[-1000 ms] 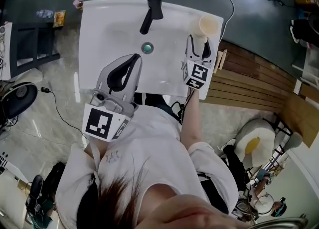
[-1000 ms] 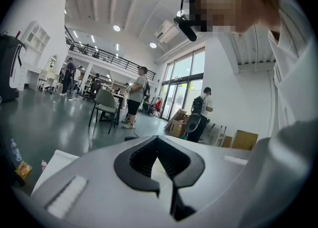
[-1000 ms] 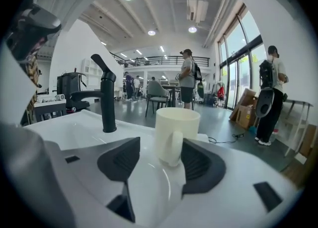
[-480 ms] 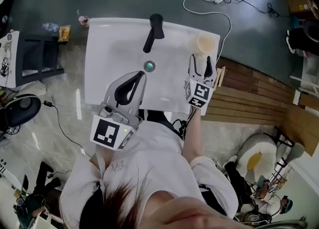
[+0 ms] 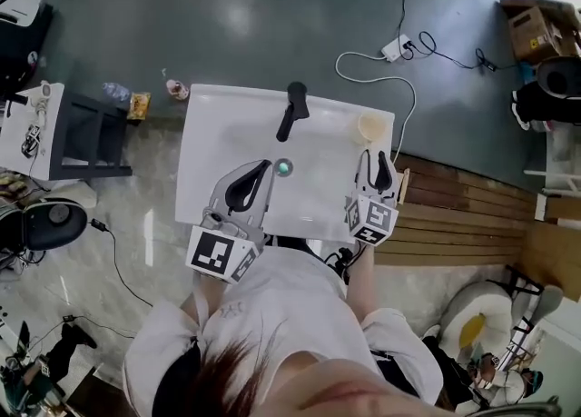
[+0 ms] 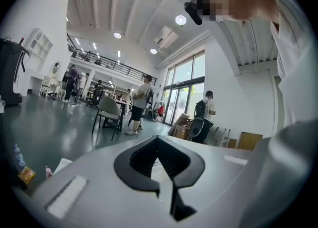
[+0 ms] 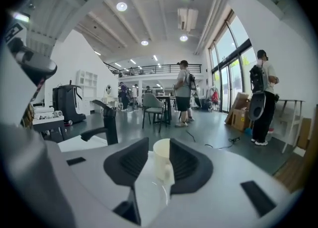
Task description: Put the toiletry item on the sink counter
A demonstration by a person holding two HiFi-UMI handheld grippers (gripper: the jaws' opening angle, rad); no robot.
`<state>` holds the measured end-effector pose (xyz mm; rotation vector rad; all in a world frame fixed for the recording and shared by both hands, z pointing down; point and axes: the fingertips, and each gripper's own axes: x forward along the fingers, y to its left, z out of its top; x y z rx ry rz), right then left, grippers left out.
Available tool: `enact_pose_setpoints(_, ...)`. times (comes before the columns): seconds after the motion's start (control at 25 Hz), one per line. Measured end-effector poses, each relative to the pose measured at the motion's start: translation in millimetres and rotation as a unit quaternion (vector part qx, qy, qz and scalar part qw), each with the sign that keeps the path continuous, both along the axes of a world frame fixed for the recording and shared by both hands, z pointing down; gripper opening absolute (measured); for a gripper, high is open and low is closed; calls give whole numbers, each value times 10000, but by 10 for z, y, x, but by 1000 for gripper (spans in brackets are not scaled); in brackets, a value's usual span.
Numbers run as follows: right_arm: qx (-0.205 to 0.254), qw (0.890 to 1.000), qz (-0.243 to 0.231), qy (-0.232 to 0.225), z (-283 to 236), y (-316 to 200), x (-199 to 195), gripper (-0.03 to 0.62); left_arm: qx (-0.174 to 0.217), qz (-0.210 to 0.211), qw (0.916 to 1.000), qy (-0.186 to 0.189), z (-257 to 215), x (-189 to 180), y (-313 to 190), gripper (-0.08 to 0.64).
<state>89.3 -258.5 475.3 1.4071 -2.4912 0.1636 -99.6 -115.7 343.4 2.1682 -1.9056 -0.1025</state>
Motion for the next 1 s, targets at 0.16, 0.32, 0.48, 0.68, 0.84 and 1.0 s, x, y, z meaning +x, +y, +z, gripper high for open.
enact_pose_setpoints(0.16, 117, 9998, -12, -190, -242, 73, -35, 69, 73, -67, 9999, -18, -68, -63, 32, 6)
enact_pose_setpoints(0.32, 231, 9992, -100, -309, -460, 158, -54, 35, 151, -124, 9998, -75, -129, -104, 65, 6)
enact_pose_setpoints(0.48, 291, 9986, -168, -397, -674, 276, -42, 20, 188, -145, 9997, -102, -160, -134, 122, 6)
enact_pose_setpoints(0.68, 384, 9968, -359, -594, -962, 373, -147, 11, 298, -111, 9993, -189, -261, -194, 156, 6)
enact_pose_setpoints(0.84, 493, 9947, -480, -762, -1191, 477, -196, 9, 377, -96, 9990, -203, -326, -218, 194, 6)
enact_pose_setpoints(1.0, 545, 9933, -558, -852, -1386, 630, -240, 9, 407, -101, 9990, -163, -387, -254, 269, 6)
